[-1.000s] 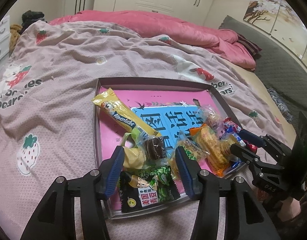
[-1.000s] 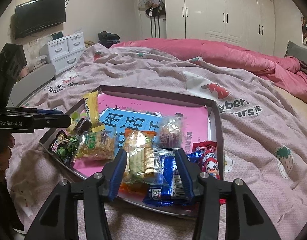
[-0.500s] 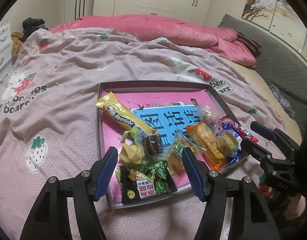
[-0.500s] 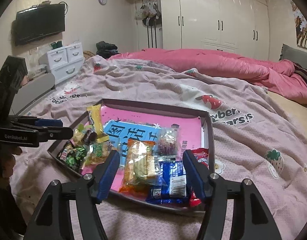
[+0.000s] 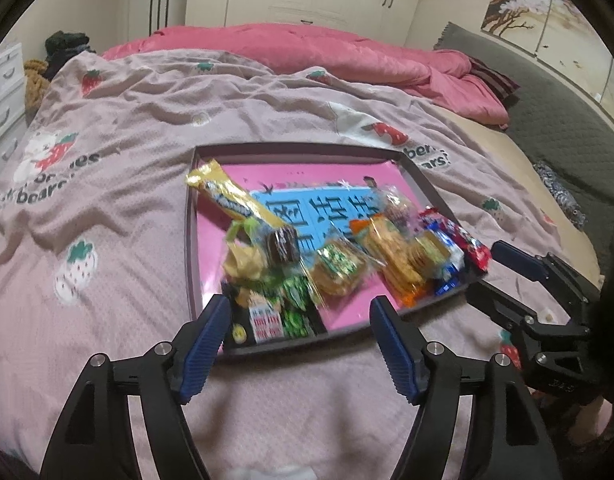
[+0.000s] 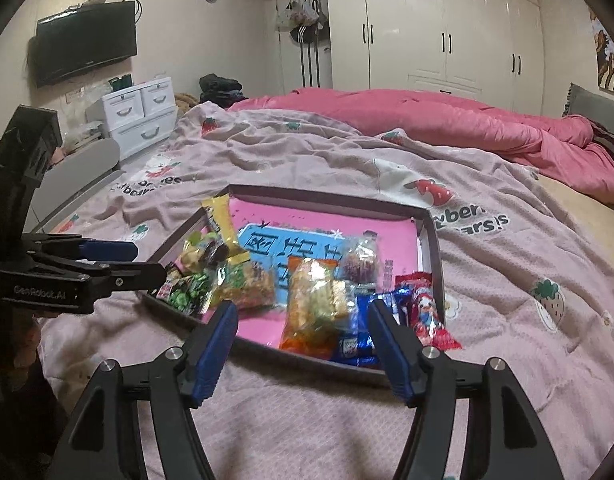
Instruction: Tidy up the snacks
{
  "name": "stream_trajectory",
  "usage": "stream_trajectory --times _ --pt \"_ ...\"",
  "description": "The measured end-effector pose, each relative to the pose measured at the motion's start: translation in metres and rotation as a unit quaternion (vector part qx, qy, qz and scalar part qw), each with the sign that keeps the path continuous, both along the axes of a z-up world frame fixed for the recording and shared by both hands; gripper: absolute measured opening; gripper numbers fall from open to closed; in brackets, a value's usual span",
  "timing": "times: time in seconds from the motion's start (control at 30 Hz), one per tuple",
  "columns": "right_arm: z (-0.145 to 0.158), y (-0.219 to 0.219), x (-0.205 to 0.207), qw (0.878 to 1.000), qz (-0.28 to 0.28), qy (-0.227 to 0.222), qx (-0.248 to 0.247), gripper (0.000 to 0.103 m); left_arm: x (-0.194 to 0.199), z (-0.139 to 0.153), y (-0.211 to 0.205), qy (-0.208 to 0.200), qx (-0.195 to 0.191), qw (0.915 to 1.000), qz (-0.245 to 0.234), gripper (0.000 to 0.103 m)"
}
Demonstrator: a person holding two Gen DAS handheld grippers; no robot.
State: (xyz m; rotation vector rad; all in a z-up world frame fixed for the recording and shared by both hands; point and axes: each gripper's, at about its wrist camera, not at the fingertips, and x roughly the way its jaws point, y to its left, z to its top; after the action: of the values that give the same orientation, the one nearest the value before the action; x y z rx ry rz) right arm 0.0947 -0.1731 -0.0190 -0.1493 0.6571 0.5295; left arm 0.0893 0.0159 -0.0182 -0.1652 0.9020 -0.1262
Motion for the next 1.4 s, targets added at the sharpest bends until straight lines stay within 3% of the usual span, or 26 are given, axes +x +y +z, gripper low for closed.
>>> stream_trajectory --times 0.47,0.63,1.4 --pt "-0.004 0.002 -0.025 0.999 -0.011 0.037 0.000 0.068 -0.032 0.005 -0.013 0.005 0.016 0.9998 -0.004 0.076" --pt "-0.007 0.001 -0.031 0.999 -0.020 0.043 -0.005 0.079 -0.041 0.007 -0.019 0.005 0.020 0.9997 -0.010 0.076" --pt "-0.012 0.002 -0.049 0.998 -0.029 0.055 -0.025 0.082 -0.063 0.011 -0.025 0.014 0.030 0.9994 -0.011 0.076"
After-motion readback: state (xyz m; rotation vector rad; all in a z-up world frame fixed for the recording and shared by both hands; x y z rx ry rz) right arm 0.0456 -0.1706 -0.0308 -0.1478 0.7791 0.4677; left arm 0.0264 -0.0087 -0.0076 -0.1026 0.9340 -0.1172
